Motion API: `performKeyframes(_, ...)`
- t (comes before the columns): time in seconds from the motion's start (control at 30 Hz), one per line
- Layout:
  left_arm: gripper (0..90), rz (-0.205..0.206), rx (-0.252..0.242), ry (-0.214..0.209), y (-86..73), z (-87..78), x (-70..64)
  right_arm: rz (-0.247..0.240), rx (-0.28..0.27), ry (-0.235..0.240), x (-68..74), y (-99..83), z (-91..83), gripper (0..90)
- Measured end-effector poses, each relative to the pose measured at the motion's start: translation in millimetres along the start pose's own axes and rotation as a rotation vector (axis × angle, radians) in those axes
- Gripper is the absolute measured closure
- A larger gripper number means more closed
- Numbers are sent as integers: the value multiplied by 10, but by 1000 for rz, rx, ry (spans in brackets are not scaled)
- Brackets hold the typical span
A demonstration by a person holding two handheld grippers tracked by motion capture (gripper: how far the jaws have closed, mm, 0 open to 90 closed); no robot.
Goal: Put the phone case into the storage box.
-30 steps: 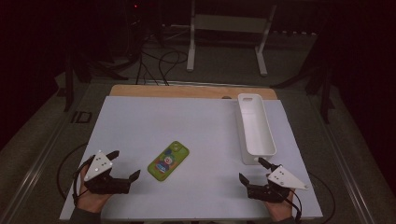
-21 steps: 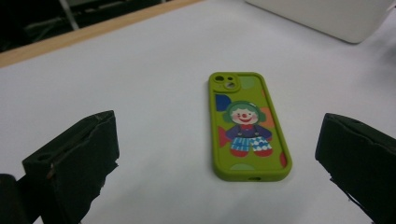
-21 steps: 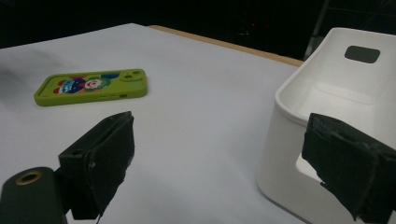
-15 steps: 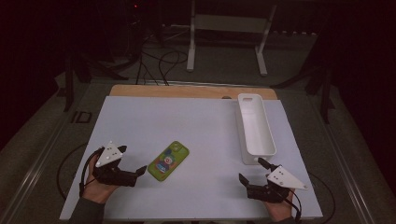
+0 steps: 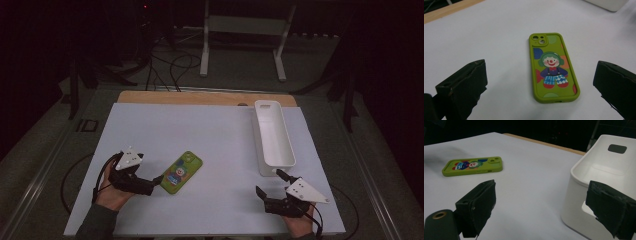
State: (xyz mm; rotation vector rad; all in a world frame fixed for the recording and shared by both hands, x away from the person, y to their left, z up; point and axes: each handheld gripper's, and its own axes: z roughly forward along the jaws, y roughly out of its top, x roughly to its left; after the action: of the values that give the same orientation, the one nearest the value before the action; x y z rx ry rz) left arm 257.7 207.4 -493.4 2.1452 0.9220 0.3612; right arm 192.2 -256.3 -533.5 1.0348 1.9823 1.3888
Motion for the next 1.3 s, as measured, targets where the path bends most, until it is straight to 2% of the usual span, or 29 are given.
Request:
performKeyframes(0.27, 0, -2, 15, 7, 70, 54, 7, 2, -2, -1, 0, 0, -2, 93)
performKeyframes(0.47, 0, 1, 46, -4, 127, 117, 2, 4, 0, -1, -1, 1, -5, 93)
performKeyframes(0.7, 0, 10, 111, -14, 185, 257, -19, 3, 0, -2, -1, 2, -6, 94)
performKeyframes(1.3, 0, 25, 220, -27, 260, 527, -113, 1, -2, -3, -7, 3, -9, 94)
